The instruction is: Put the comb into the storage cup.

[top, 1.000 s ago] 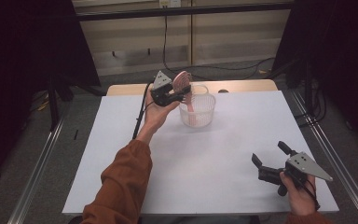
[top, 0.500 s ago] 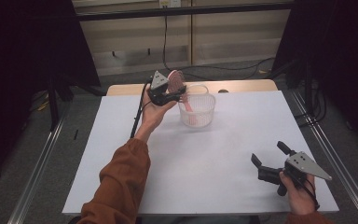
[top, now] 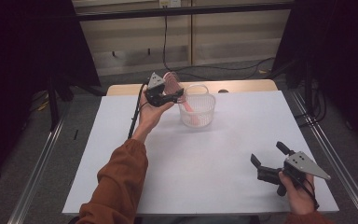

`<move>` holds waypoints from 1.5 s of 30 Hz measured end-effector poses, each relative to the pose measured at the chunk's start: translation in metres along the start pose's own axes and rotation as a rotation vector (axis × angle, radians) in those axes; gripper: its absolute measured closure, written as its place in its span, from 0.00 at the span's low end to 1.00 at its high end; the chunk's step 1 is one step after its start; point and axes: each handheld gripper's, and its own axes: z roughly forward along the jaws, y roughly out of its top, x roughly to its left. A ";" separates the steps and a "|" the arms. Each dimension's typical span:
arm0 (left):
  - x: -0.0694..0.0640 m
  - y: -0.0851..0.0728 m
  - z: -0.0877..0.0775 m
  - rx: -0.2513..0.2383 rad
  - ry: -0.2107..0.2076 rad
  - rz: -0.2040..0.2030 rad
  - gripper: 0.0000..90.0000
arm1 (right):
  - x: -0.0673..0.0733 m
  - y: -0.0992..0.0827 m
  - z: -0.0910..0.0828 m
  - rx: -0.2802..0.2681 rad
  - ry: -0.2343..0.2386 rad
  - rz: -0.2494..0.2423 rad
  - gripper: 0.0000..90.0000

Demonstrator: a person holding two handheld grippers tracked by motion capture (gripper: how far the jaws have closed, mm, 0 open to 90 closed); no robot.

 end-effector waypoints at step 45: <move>-0.003 -0.007 0.004 0.007 -0.032 0.006 0.02 | 0.000 -0.001 0.000 0.004 0.008 -0.001 0.00</move>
